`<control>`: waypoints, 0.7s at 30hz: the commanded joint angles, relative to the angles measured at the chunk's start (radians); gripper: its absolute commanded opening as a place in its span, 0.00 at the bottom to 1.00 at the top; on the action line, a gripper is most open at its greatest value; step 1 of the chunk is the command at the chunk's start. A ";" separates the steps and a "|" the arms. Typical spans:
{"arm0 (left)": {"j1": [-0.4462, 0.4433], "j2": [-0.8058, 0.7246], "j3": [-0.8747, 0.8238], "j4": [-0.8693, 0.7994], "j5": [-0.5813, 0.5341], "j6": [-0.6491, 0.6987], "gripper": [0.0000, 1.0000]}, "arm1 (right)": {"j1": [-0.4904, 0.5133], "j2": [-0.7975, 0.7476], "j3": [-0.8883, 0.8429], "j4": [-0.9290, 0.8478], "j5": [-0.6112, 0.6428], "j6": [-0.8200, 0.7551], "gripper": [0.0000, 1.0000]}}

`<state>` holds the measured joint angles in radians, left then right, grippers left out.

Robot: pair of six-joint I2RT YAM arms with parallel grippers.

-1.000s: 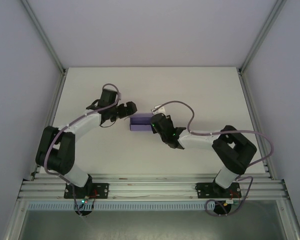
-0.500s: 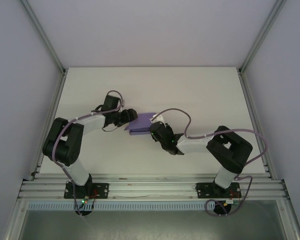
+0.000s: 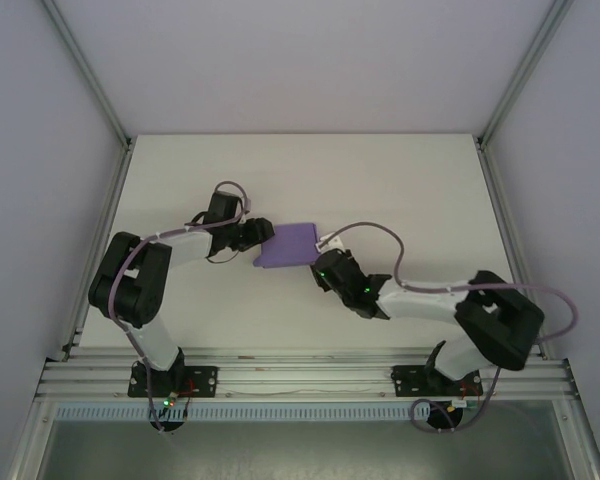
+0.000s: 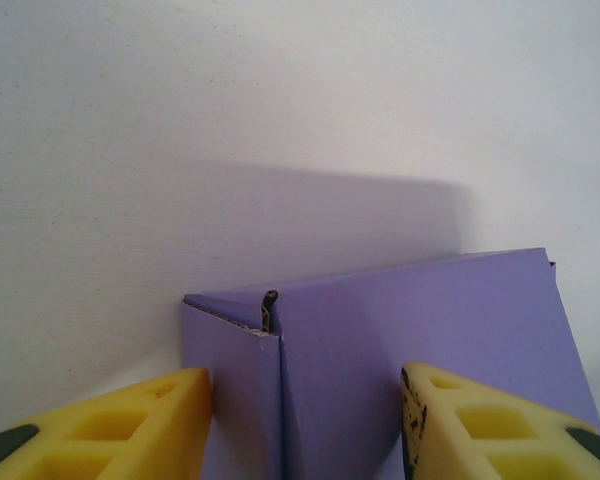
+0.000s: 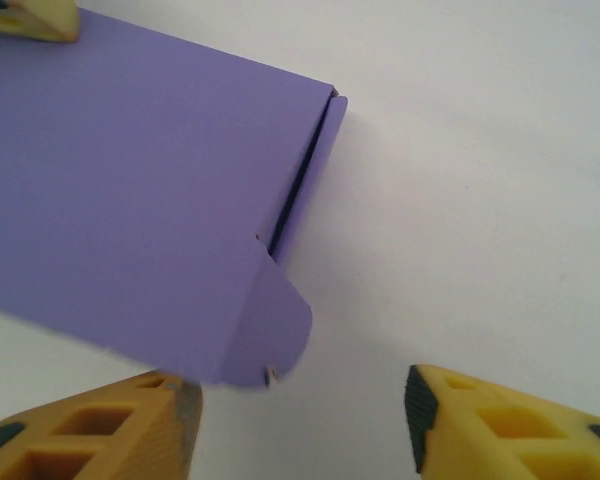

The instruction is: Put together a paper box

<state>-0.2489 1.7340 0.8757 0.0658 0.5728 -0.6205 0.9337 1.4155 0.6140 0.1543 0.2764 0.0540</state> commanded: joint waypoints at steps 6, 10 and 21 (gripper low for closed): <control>-0.005 0.050 -0.041 -0.032 -0.038 0.012 0.42 | 0.004 -0.283 -0.185 0.025 0.077 0.112 1.00; -0.003 0.077 -0.056 0.013 -0.006 0.001 0.33 | -0.035 -0.324 -0.212 0.014 0.170 0.220 1.00; 0.037 0.099 -0.154 0.219 0.121 -0.076 0.19 | -0.167 -0.240 -0.032 -0.200 -0.030 0.428 1.00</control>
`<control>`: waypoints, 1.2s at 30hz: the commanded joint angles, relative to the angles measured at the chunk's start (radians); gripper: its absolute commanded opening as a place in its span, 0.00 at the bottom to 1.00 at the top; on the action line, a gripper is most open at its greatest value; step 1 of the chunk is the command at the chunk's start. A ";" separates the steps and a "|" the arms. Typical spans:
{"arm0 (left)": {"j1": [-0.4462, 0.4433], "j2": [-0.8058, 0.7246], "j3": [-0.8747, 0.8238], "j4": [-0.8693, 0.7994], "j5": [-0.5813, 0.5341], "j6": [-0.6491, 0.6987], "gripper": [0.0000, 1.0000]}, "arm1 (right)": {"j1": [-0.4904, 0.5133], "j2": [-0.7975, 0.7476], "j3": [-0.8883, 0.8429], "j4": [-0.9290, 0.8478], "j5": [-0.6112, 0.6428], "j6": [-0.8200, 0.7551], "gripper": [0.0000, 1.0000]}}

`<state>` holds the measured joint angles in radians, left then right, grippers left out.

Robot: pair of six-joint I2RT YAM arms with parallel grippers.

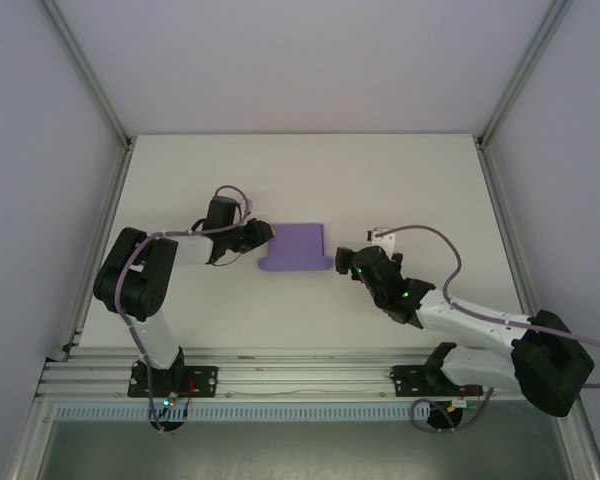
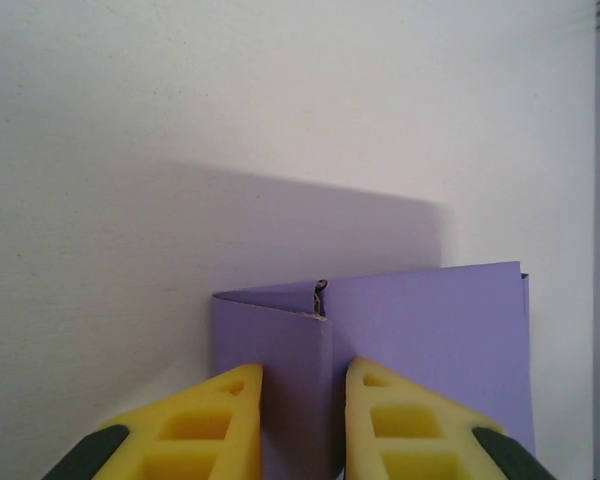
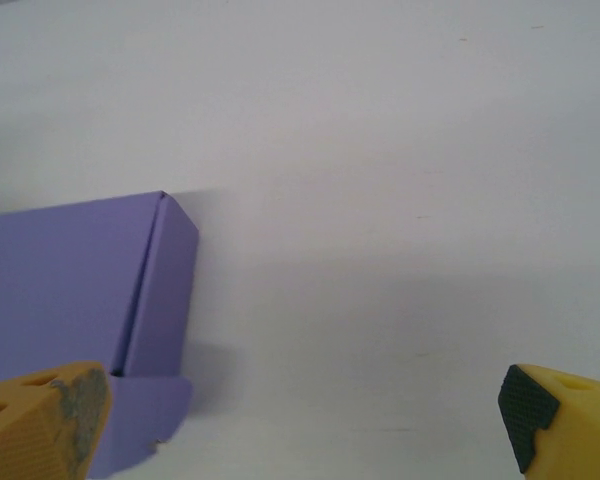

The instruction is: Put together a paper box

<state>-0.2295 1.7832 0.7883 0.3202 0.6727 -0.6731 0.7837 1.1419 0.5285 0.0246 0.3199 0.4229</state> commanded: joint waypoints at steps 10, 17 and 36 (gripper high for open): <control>0.082 0.063 -0.158 0.145 0.126 -0.078 0.15 | -0.133 0.281 0.269 -0.116 -0.548 0.184 1.00; 0.086 0.048 -0.162 0.144 0.127 -0.052 0.15 | -0.175 0.423 0.321 0.033 -0.752 0.195 0.98; 0.089 0.090 -0.164 0.278 0.200 -0.084 0.16 | -0.254 0.601 0.300 0.503 -1.057 0.404 0.58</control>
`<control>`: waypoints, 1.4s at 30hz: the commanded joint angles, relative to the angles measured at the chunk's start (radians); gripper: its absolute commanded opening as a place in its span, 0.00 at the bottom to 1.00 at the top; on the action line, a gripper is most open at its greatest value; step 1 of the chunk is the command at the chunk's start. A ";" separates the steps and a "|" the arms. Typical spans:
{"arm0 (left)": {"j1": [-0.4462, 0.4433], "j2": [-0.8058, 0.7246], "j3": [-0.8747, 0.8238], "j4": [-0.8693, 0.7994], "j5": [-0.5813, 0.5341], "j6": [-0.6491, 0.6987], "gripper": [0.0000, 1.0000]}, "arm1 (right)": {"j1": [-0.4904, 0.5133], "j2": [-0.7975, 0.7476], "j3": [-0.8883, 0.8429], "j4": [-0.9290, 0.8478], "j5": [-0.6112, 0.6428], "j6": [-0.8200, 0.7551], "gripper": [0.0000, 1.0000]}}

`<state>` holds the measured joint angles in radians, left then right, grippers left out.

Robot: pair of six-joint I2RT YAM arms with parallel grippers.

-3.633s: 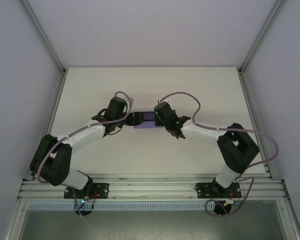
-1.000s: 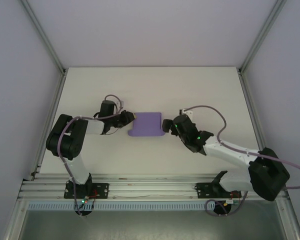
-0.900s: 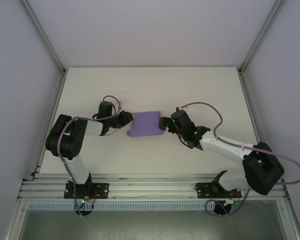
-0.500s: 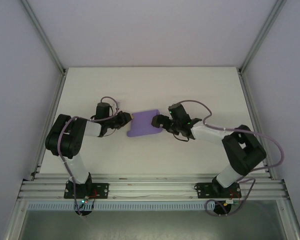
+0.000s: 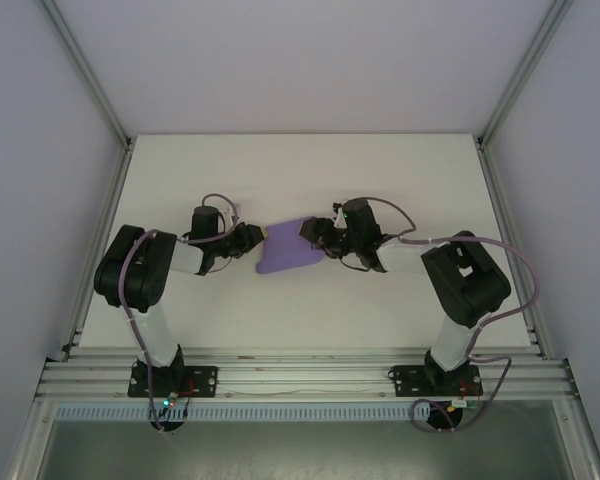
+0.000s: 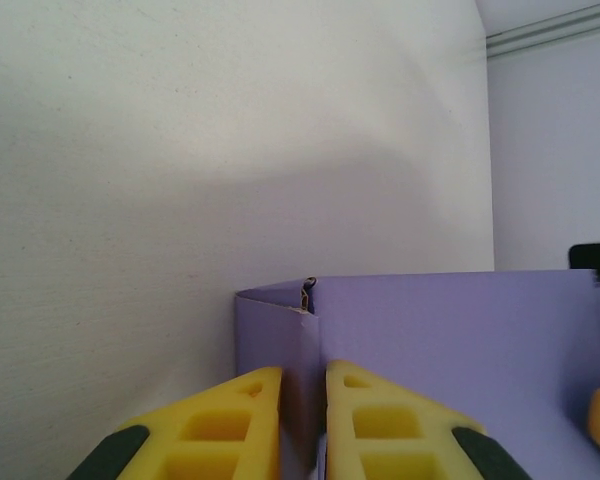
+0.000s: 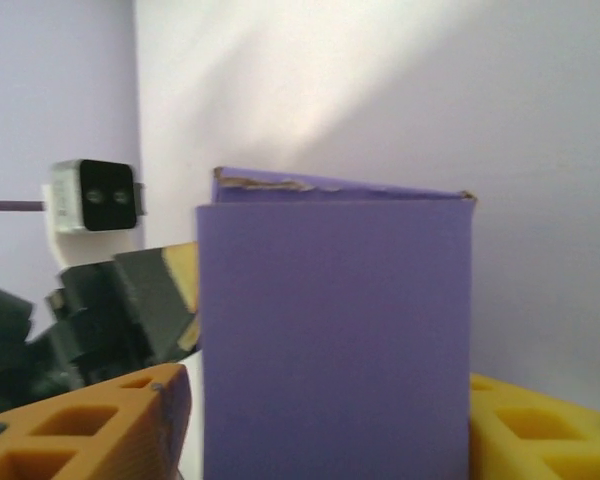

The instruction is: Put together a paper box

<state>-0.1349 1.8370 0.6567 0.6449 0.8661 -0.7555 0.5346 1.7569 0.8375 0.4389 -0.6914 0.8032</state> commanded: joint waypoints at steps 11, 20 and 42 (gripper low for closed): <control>-0.007 -0.156 0.026 -0.142 -0.040 0.120 0.58 | -0.010 -0.066 0.015 -0.109 0.026 -0.018 0.41; -0.212 -0.445 0.124 -0.491 -0.361 0.717 1.00 | -0.085 -0.166 0.089 -0.409 0.008 0.130 0.37; -0.620 -0.414 0.265 -0.692 -0.792 1.391 1.00 | -0.287 -0.296 0.222 -0.904 -0.308 0.313 0.36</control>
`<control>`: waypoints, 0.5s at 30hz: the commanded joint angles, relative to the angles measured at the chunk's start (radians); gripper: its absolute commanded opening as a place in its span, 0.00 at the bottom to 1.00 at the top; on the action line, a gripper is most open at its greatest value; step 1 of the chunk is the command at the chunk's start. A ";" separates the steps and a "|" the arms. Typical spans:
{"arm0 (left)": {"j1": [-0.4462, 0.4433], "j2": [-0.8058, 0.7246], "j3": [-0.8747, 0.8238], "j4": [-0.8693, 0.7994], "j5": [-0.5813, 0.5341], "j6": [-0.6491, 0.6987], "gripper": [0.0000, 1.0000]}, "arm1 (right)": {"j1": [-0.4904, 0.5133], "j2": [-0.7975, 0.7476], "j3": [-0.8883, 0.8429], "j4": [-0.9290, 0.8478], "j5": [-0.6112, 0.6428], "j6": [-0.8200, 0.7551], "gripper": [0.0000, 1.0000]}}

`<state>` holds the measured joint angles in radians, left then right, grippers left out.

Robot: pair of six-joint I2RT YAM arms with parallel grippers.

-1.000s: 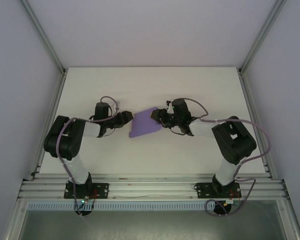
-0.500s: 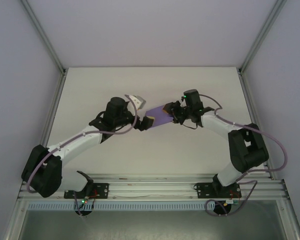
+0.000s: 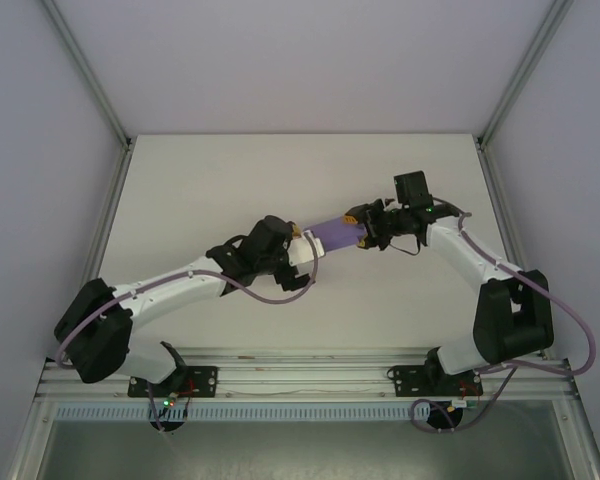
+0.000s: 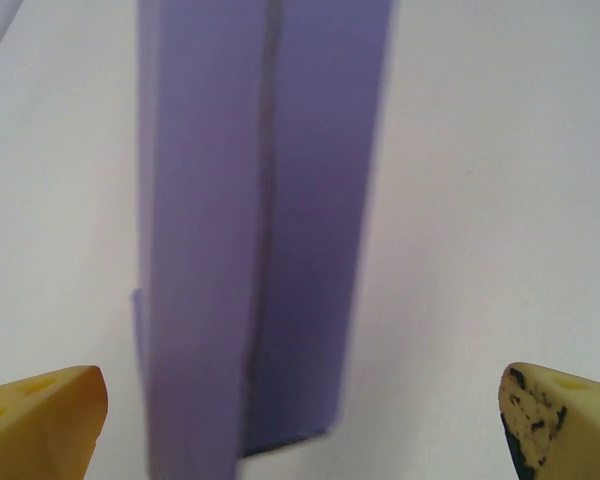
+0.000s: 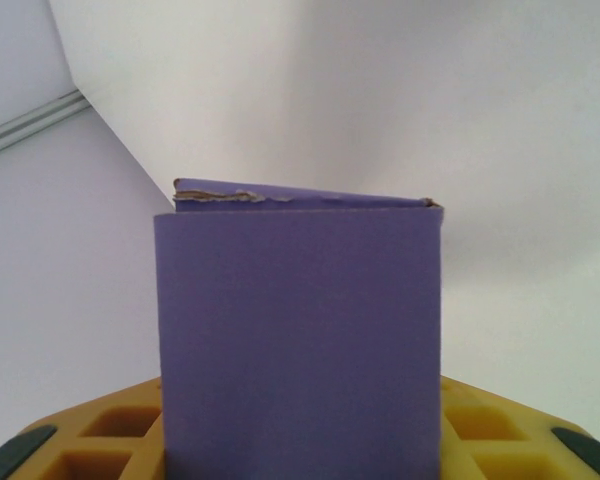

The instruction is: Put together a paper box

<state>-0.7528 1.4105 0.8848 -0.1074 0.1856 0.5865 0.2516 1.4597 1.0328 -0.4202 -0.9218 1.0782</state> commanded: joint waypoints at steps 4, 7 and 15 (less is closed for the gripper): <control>-0.003 0.016 0.034 0.121 -0.115 0.057 1.00 | -0.003 0.014 0.038 -0.075 -0.091 0.032 0.36; -0.004 0.021 0.042 0.126 -0.080 0.060 1.00 | -0.003 0.008 0.022 -0.046 -0.088 0.061 0.39; -0.003 0.055 0.062 0.128 0.008 0.061 0.88 | -0.002 0.009 0.004 0.060 -0.118 0.141 0.39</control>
<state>-0.7528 1.4387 0.9070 -0.0029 0.1585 0.6334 0.2516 1.4654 1.0344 -0.4076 -0.9951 1.1801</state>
